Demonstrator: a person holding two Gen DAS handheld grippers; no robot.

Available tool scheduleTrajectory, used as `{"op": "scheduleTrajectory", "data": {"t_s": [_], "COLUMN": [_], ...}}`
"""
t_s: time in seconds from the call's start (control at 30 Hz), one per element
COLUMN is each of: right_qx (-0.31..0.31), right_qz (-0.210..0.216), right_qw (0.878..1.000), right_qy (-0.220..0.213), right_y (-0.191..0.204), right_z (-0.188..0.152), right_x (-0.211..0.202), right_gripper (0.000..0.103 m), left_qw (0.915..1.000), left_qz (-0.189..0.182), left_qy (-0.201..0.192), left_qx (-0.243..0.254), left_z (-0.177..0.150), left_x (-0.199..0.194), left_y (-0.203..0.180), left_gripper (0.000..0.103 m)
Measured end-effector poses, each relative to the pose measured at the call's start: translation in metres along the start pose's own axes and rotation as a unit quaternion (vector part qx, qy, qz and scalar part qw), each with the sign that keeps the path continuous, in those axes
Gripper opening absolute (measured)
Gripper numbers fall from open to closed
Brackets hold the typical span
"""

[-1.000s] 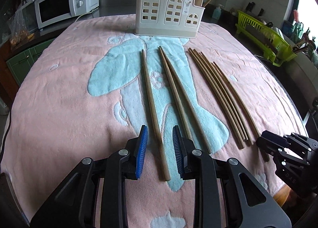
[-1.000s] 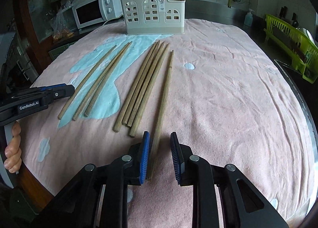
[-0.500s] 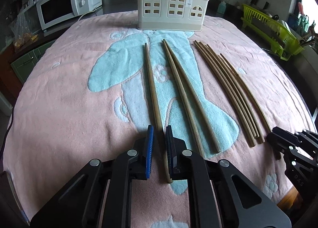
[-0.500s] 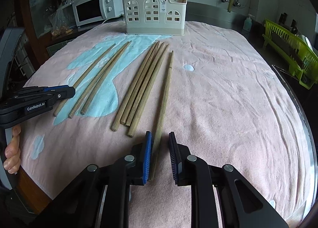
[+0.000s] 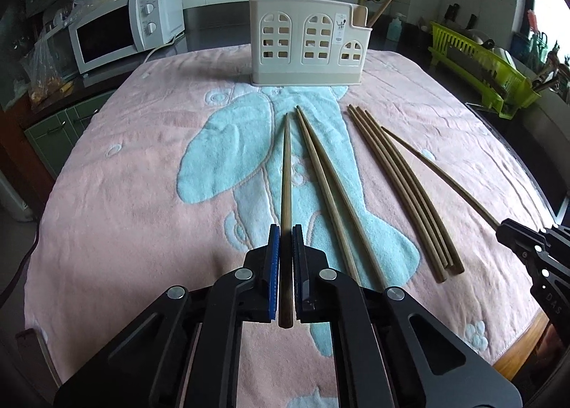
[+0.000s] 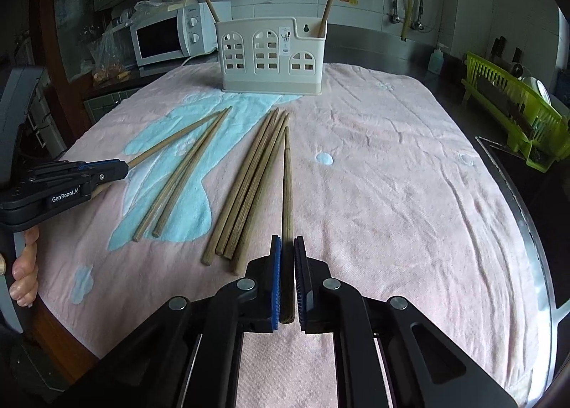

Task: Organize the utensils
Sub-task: 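Raise the left tool's chopstick above the holder while the right tool carries its chopstick there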

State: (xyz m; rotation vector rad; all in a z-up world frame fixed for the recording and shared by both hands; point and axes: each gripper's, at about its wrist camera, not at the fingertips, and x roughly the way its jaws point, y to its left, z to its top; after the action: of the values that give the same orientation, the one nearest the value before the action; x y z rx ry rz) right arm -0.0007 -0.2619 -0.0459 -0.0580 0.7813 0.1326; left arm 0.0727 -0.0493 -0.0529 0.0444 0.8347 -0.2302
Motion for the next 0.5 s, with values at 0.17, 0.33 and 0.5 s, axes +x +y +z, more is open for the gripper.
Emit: {"op": "scheduleTrajectory", "data": {"t_s": [0.17, 0.33, 0.5], "right_qx": [-0.008, -0.014, -0.017], "right_qz": [-0.001, 0.001, 0.002], "right_qw": [1.0, 0.999, 0.998], "right_qy": [-0.024, -0.043, -0.06], "right_y": [0.001, 0.003, 0.004], "right_z": [0.014, 0.028, 0.04], "right_x": [-0.011, -0.019, -0.025], "right_gripper": [0.007, 0.007, 0.007], "left_qw": [0.9999, 0.9995, 0.999], "left_qz": [-0.001, -0.001, -0.004], "left_qy": [-0.017, -0.031, -0.044], "left_qx": [-0.002, -0.001, -0.003], "left_z": [0.009, 0.017, 0.025], "left_x": [-0.008, -0.014, -0.019], "left_y": [0.001, 0.002, 0.006], "left_gripper": [0.005, 0.005, 0.005]}}
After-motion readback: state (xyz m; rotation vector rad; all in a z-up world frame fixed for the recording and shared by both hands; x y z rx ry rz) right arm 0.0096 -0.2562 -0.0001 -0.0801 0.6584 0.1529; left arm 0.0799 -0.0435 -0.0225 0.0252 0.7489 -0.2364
